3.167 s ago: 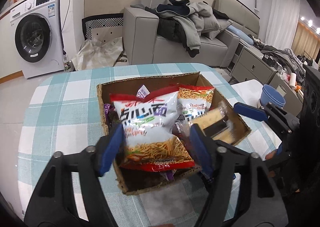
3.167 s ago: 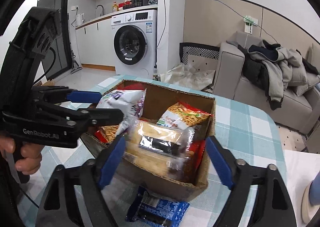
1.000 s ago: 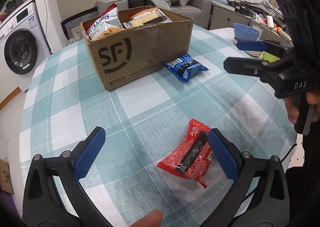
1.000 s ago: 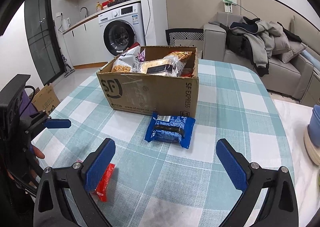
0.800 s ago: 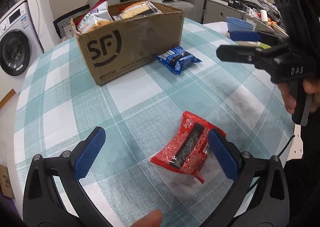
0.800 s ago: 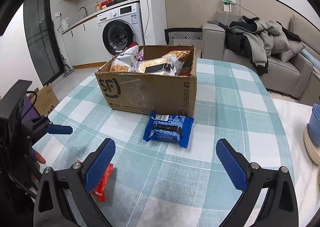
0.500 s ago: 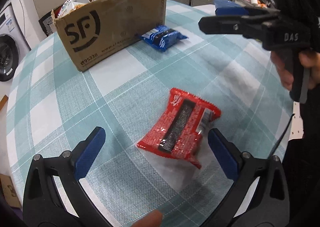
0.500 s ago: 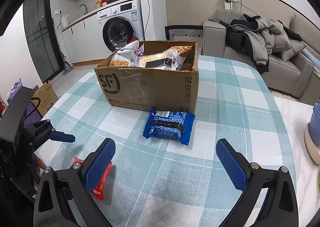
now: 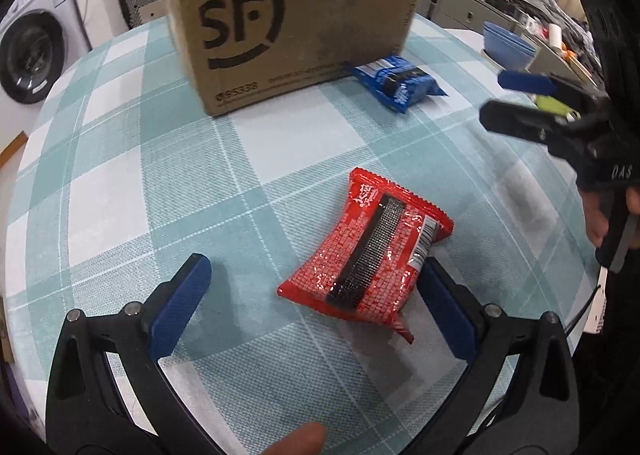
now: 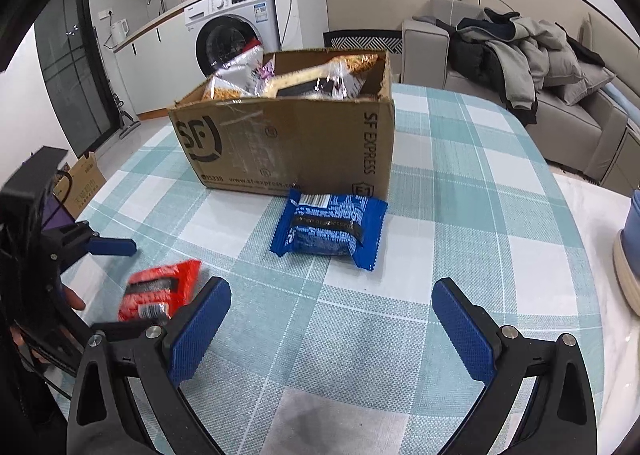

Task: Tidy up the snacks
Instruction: 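Move both tools back toward the blue biscuit pack and red bar, then grasp the blue biscuit pack with the right tool while the left tool grasps the red bar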

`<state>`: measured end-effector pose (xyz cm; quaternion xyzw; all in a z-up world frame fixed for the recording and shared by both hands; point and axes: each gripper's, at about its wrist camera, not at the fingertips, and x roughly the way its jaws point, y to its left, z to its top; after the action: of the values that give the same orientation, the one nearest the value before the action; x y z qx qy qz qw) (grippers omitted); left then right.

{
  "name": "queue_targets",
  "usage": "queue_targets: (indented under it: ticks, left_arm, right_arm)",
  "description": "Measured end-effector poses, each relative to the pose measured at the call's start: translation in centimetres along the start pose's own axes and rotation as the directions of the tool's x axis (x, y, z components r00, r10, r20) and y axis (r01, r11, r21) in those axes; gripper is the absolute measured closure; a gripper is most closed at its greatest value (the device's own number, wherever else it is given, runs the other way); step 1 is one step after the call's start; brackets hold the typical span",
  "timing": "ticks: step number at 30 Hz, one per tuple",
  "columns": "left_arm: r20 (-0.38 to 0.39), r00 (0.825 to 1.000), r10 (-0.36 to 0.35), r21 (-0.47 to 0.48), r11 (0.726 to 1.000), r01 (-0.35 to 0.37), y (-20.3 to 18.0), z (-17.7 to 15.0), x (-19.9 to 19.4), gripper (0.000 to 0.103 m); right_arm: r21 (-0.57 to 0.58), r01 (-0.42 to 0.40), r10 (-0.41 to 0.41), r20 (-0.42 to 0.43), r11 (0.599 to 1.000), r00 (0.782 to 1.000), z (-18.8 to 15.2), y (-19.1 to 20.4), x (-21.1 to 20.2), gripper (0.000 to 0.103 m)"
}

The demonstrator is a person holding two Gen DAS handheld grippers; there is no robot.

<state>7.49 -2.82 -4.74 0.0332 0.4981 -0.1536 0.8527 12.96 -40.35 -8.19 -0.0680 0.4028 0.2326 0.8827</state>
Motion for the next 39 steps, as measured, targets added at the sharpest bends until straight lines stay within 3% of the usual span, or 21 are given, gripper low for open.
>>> queue_targets:
  ticks: [14,28,37,39]
  left_arm:
    - [0.003,0.997,0.072,-0.100,0.992,-0.072,3.2,0.4,-0.1,0.001]
    - [-0.024,0.995,0.099,-0.096,0.990,-0.100,3.0,0.3,0.0,0.001]
    - [-0.024,0.995,0.101,-0.092,0.990,-0.103,2.9,0.2,0.0,0.001]
    - [-0.024,0.994,0.103,-0.091,0.990,-0.104,2.9,0.2,0.0,0.001]
  right_arm:
    - [0.008,-0.002,0.003,-0.109,1.000,0.994,1.2,0.8,5.6,0.001]
    - [0.023,0.048,-0.046,-0.105,0.999,0.993,3.5,0.5,8.5,0.001]
    - [-0.003,0.064,-0.064,-0.094,0.998,0.994,4.3,0.6,9.0,0.024]
    - [-0.003,0.060,-0.060,-0.089,0.998,0.994,4.3,0.6,8.8,0.037]
